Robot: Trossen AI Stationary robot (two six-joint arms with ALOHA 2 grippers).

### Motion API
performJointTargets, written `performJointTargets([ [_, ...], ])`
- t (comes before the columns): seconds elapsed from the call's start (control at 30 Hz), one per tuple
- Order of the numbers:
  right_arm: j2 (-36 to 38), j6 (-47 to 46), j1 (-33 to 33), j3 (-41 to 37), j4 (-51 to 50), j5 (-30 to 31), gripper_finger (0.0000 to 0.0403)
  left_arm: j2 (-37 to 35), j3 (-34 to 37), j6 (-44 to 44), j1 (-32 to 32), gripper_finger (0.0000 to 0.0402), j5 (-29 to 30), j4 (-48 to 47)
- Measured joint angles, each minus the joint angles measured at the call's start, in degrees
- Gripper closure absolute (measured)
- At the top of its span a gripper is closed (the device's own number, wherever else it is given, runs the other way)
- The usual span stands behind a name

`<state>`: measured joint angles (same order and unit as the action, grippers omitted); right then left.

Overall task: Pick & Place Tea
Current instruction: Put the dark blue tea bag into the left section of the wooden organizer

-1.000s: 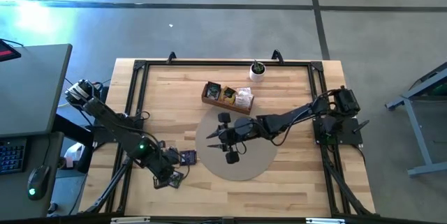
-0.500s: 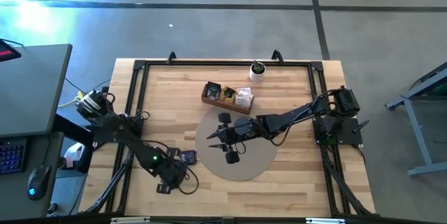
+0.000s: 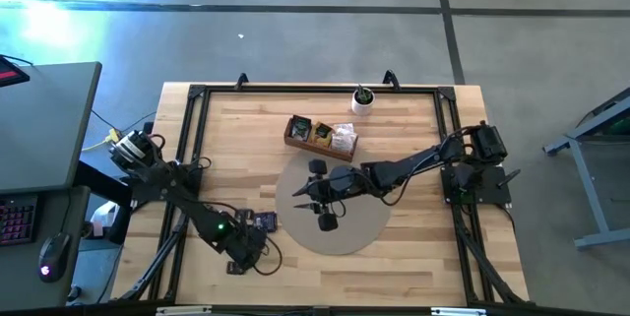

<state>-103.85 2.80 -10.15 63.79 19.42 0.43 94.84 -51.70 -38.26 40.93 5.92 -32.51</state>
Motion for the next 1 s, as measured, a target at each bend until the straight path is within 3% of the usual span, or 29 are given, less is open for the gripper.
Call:
performJointTargets([
  [0.27,0.0,-1.6,0.0,0.0,-0.3,0.0,0.0263,0.1,-0.1,-26.8,-0.1,0.0268,13.3,1.4],
  [0.4,0.0,-1.8,0.0,0.0,-0.3,0.0,0.0263,0.1,-0.1,-38.9,-0.1,0.0268,14.8,3.3],
  [0.57,0.0,-1.5,0.0,0.0,-0.3,0.0,0.0263,0.1,-0.7,-31.6,-0.1,0.0268,10.1,4.7],
  [0.77,0.0,-1.3,0.0,0.0,-0.3,0.0,0.0263,0.1,-3.8,-23.2,-0.1,0.0268,9.6,-4.8],
  [0.87,0.0,-1.3,0.0,0.0,-0.3,0.0,0.0263,0.0,-4.5,-16.2,-0.1,0.0268,9.3,-8.9],
  [1.0,0.0,-1.3,0.0,0.0,-0.3,0.0,0.0263,0.0,-4.1,-3.0,0.5,0.0268,4.4,-9.3],
])
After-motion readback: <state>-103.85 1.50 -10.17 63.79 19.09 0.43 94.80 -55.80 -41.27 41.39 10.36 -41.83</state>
